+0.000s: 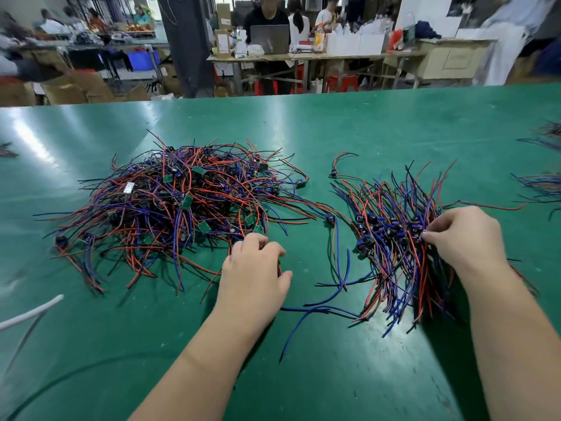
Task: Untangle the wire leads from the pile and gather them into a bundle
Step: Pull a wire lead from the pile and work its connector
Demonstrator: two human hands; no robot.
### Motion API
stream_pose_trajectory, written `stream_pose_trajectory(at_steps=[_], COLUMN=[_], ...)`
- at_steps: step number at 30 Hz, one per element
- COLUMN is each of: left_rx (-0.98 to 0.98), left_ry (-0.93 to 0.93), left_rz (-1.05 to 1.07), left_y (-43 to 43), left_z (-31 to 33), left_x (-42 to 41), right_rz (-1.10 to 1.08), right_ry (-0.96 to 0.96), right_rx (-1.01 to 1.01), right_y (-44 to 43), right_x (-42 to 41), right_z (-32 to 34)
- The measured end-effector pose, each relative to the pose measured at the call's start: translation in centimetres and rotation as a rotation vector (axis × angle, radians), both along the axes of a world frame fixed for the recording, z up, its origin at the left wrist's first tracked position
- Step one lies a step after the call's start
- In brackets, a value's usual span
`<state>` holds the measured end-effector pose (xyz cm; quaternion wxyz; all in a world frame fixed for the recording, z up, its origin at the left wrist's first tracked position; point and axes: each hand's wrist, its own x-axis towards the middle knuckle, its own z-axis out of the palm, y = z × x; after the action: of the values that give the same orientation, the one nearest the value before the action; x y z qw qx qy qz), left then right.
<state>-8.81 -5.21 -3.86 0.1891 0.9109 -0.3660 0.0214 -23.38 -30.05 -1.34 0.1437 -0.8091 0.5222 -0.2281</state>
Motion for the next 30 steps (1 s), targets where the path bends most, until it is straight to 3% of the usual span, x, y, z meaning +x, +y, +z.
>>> stream_pose_trajectory(at_steps=[3, 6, 12, 14, 18, 20, 22, 24, 27, 30], left_rx=[0.022, 0.0, -0.152, -0.174, -0.144, -0.152, -0.258, -0.38, -0.615, -0.894], left_ry=[-0.001, 0.066, 0.142, 0.097, 0.077, 0.055, 0.053, 0.14, 0.586, 1.103], left_rz=[0.077, 0.082, 0.071, 0.121, 0.155, 0.14, 0.067, -0.014, -0.032, -0.014], left_y=[0.1, 0.1, -0.1, 0.0, -0.1, -0.2, -0.2, -0.4, -1.1, -1.7], left_z=[-0.3, -0.5, 0.5, 0.7, 1.1, 1.1, 0.9, 0.8, 1.5, 2.4], left_x=[0.0, 0.3, 0.3, 0.0, 0.0, 0.0, -0.1, -0.2, -0.5, -1.1], right_rz=[0.019, 0.135, 0.428, 0.577, 0.731, 0.729, 0.664, 0.559, 0.645, 0.786], right_ry=[0.038, -0.07, -0.195, -0.124, 0.202, 0.151, -0.026, -0.344, -0.854, -0.902], right_rx=[-0.079, -0.214, -0.163, -0.053, 0.02, -0.008, -0.018, 0.226, 1.016, 1.303], right_y=[0.8, 2.2, 6.0, 7.1, 8.1, 8.3, 8.4, 8.8, 10.2, 11.3], right_x=[0.4, 1.4, 3.3, 3.7, 4.4, 4.6, 4.8, 4.9, 4.9, 4.6], right_z=[-0.1, 0.3, 0.1, -0.2, -1.2, -1.4, -1.5, -0.9, 0.5, 1.2])
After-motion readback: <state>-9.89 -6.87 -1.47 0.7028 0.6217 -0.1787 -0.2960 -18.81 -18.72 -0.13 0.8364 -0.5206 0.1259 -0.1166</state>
